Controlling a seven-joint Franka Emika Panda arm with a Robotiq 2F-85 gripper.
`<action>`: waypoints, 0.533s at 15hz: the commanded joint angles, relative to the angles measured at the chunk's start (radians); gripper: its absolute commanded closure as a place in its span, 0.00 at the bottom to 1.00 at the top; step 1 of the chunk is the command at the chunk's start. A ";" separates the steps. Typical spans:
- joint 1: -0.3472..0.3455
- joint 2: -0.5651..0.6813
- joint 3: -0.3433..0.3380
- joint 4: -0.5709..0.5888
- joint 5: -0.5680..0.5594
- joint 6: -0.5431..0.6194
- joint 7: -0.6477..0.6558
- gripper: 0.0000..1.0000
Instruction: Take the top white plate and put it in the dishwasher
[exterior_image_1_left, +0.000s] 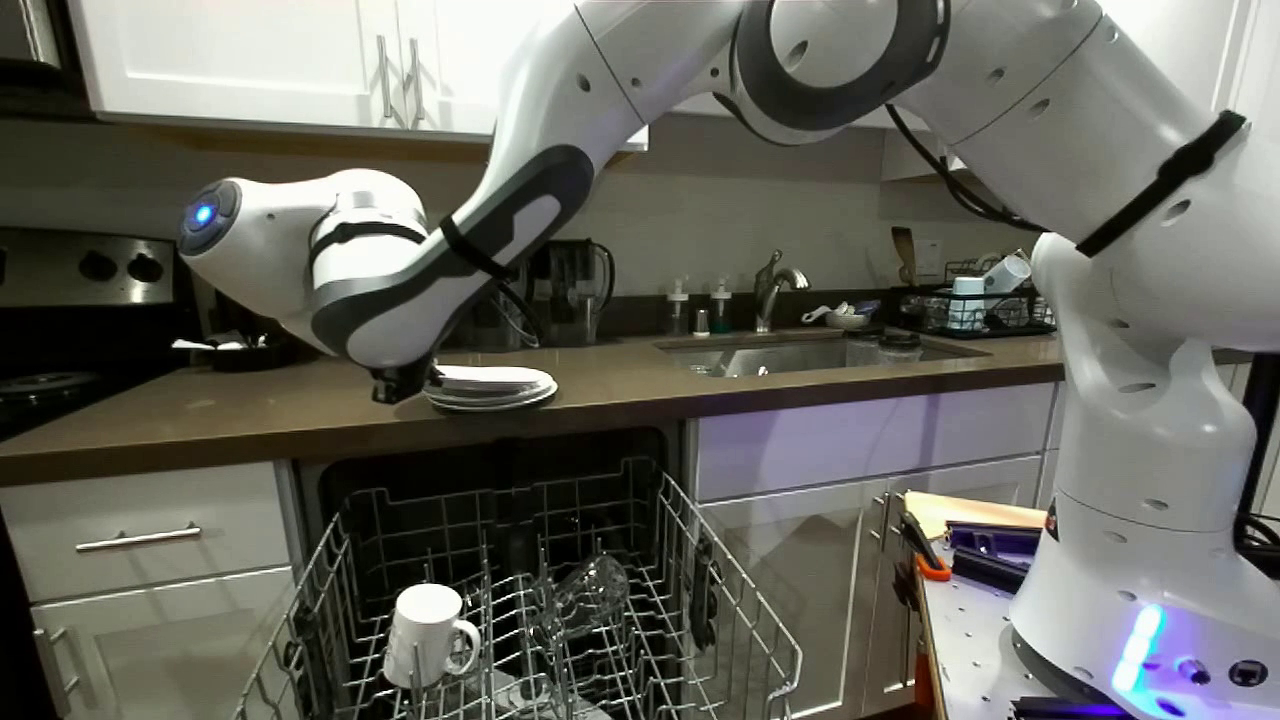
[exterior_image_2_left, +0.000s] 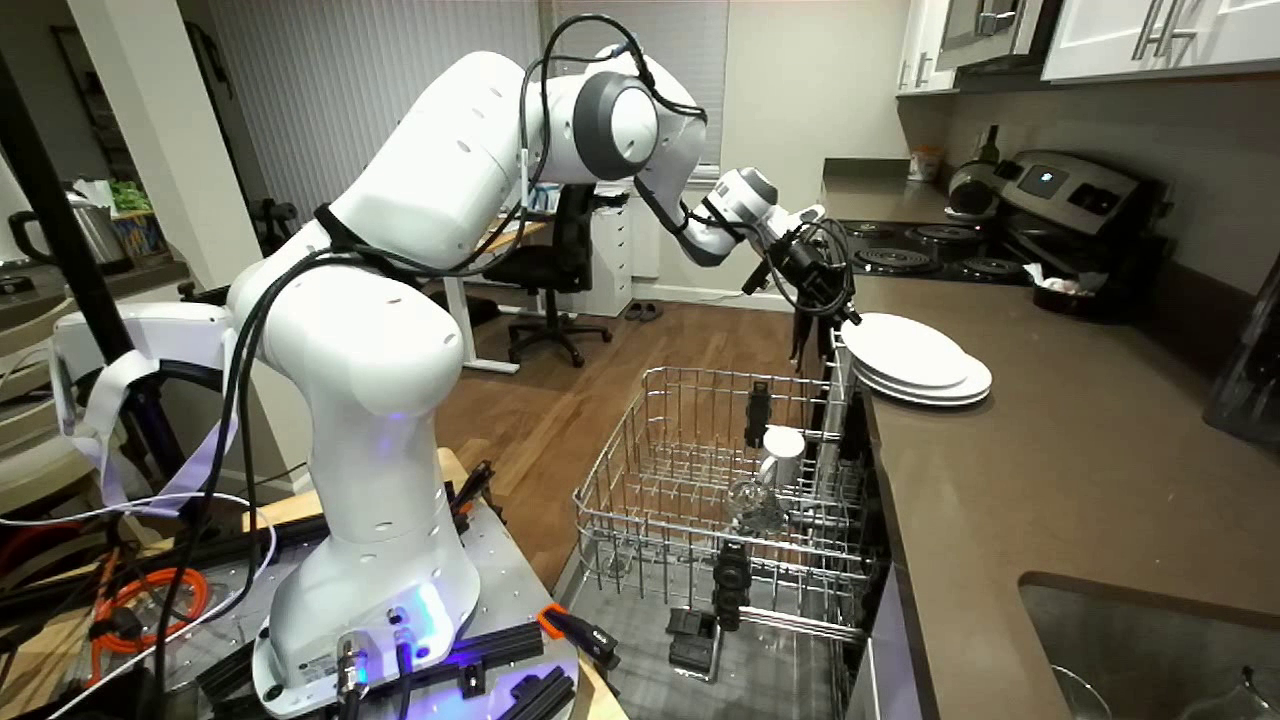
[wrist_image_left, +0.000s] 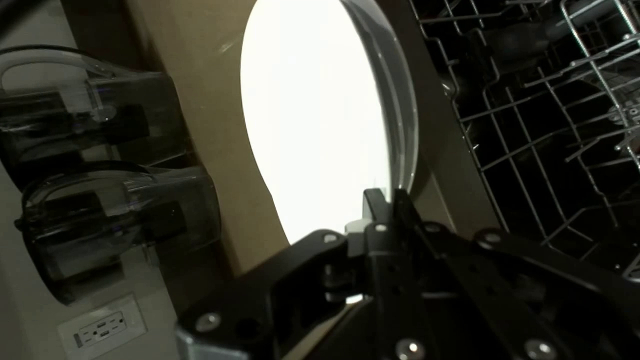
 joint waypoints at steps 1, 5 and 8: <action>-0.011 -0.003 0.028 0.011 0.014 -0.021 -0.012 0.98; -0.015 0.002 0.036 0.012 0.019 -0.013 -0.013 0.98; -0.018 0.005 0.042 0.015 0.025 -0.014 -0.016 0.98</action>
